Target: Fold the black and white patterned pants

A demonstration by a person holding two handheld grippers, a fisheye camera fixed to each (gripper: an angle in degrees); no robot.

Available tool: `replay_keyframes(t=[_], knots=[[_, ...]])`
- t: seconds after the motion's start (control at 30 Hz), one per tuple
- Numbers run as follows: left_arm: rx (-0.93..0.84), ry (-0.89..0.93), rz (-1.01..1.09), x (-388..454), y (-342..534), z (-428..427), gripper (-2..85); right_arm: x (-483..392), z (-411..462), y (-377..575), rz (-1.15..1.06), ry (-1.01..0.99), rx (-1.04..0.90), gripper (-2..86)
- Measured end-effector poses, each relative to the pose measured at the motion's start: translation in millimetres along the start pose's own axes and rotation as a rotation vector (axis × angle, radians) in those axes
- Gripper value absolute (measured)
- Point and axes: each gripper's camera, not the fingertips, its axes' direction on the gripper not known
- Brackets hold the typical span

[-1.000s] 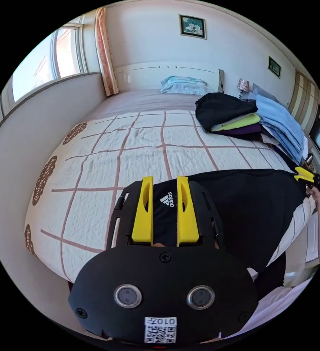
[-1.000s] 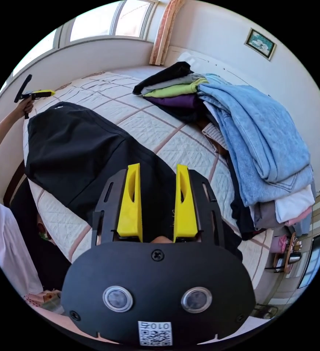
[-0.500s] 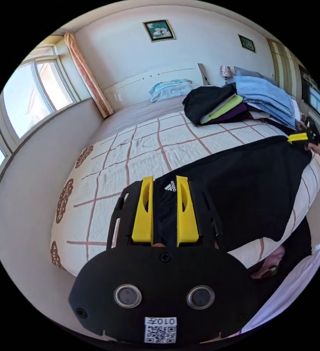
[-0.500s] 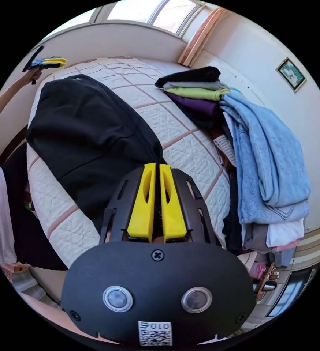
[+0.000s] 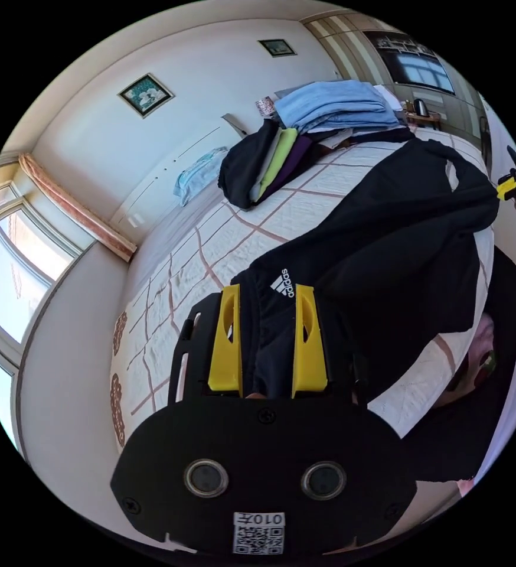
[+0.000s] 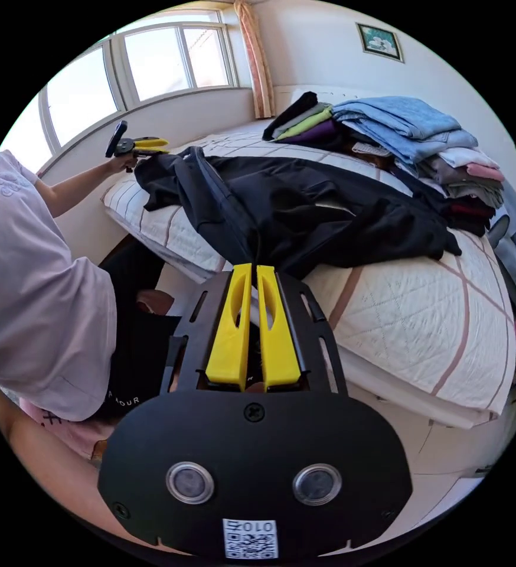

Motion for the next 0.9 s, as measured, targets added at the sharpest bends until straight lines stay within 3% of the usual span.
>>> replay_keyframes(t=[0.13,0.3,0.43,0.5,0.63,0.9], knots=[[-0.056,0.206,-0.104,-12,-38,18,15.2,1,-12,-10,-0.018,0.042,0.015,1.6],[-0.068,0.144,0.411,50,-114,30,15.3,0,-32,-20,-0.081,0.039,0.033,1.6],[-0.128,0.223,0.540,53,-157,59,14.9,2,-35,-26,-0.123,0.048,-0.027,1.7],[-0.255,0.265,0.597,58,-166,89,13.9,2,-37,-26,-0.122,0.041,-0.028,1.8],[-0.316,0.411,0.548,55,-153,104,9.8,-2,-41,-27,-0.125,0.053,-0.018,1.9],[-0.134,0.225,0.496,35,-21,-44,0.2,-1,-46,-26,-0.093,0.020,0.038,1.9]])
